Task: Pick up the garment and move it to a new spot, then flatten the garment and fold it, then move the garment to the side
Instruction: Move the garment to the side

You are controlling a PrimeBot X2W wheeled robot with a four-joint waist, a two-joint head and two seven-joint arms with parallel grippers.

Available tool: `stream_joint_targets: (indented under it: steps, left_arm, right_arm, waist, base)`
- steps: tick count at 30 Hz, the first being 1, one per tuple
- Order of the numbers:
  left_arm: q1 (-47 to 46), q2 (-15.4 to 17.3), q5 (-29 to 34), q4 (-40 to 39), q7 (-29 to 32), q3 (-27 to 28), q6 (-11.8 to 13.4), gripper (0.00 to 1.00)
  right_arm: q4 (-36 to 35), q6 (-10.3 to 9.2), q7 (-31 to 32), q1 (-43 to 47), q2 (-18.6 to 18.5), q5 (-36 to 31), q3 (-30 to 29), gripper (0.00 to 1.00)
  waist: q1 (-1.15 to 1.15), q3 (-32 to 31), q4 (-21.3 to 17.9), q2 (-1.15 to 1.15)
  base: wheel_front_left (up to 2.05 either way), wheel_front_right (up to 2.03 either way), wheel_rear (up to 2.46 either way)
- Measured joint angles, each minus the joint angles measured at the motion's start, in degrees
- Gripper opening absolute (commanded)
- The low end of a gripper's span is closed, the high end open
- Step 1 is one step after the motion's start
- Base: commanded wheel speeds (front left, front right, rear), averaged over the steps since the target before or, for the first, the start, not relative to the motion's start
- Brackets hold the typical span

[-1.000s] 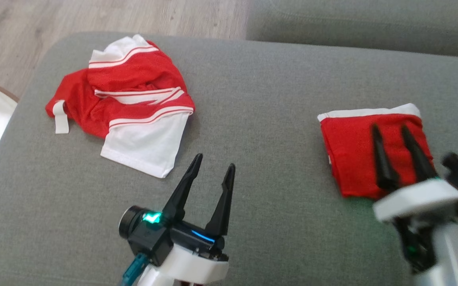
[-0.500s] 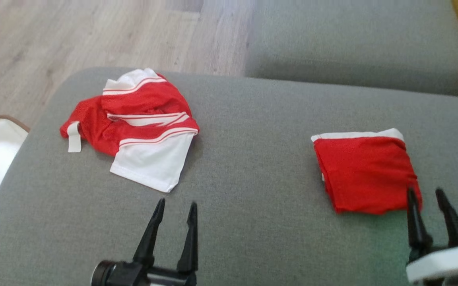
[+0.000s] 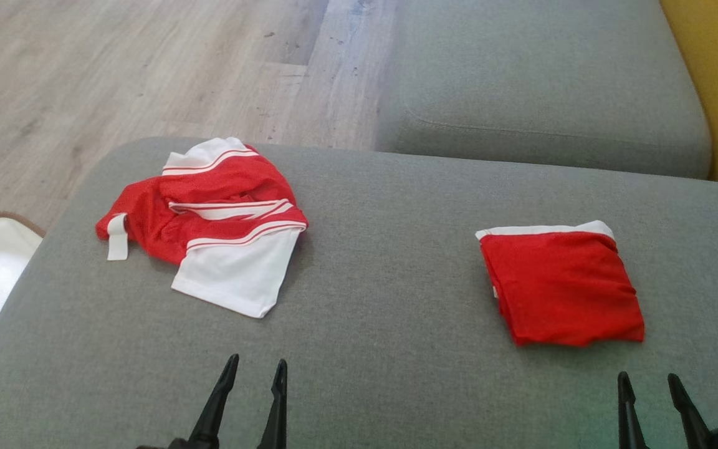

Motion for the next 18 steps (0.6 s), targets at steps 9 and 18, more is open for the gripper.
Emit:
stream_joint_targets:
  steps: [9, 18]
  left_arm:
    - [-0.1, -0.2, 0.1, 0.2, 0.0, 0.6, -0.5, 1.0]
    - [-0.1, -0.3, 0.8, -0.7, 0.0, 1.6, -0.5, 1.0]
  right_arm:
    - [-1.9, 0.0, 0.0, 0.0, 0.2, -1.4, 1.5, 1.0]
    - [-2.4, 0.0, 0.0, 0.1, 0.0, -1.4, 3.2, 1.0]
  waist:
    - [0.01, 0.6, -1.3, 0.0]
    - [0.0, -0.1, -1.9, 0.0]
  base:
    - [0.0, 0.0, 0.0]
    - [0.0, 0.0, 0.0]
